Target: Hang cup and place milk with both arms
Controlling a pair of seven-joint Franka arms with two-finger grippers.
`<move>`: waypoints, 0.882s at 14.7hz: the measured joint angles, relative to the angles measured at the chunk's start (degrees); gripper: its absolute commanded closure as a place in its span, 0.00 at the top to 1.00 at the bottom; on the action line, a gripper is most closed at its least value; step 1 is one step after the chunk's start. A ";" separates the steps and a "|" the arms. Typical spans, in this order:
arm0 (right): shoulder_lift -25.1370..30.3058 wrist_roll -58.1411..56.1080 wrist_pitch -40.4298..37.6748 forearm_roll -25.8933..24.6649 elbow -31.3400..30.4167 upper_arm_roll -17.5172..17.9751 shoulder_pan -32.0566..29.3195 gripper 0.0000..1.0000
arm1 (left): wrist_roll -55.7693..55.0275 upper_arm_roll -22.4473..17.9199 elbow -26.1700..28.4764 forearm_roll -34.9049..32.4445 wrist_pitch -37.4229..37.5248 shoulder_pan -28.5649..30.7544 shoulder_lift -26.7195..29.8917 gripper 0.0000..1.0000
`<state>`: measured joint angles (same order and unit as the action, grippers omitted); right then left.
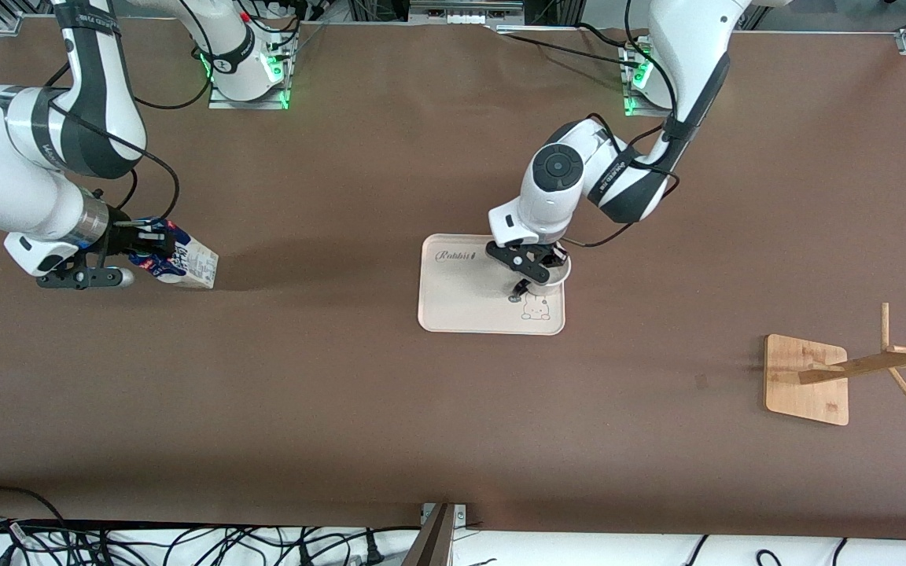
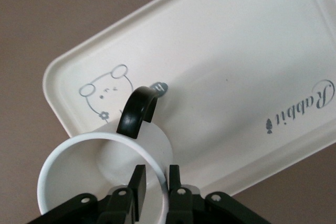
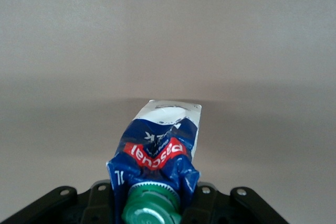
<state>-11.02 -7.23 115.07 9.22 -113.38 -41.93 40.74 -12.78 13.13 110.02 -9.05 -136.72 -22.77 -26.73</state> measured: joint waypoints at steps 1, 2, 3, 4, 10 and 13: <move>-0.01 0.00 1.04 0.00 -0.78 0.03 0.14 0.37 | -0.01 -0.99 -0.64 0.01 0.11 0.15 0.77 0.00; -0.02 0.00 2.20 0.00 -1.65 0.04 0.23 0.37 | -0.01 -1.94 -1.15 0.03 0.87 0.59 1.91 0.00; -0.02 0.00 3.62 0.00 -2.64 0.04 0.28 0.37 | -0.01 -2.45 -1.48 0.03 2.23 1.55 3.34 0.00; -0.02 0.00 4.94 0.00 -3.65 0.05 0.32 0.37 | 0.00 -2.69 -1.68 0.03 3.49 2.93 4.96 0.00; 0.01 -0.11 8.66 0.00 -6.15 0.09 0.50 0.38 | -0.08 -3.19 -3.59 2.22 11.33 16.90 15.81 0.00; 0.00 -0.16 11.21 0.00 -7.53 0.13 0.57 0.38 | 0.37 -3.68 -5.53 2.90 17.02 24.70 19.89 0.00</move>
<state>-11.02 -7.39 126.28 9.22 -120.91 -41.80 41.31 -12.41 9.45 104.50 -6.15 -119.69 1.94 -6.84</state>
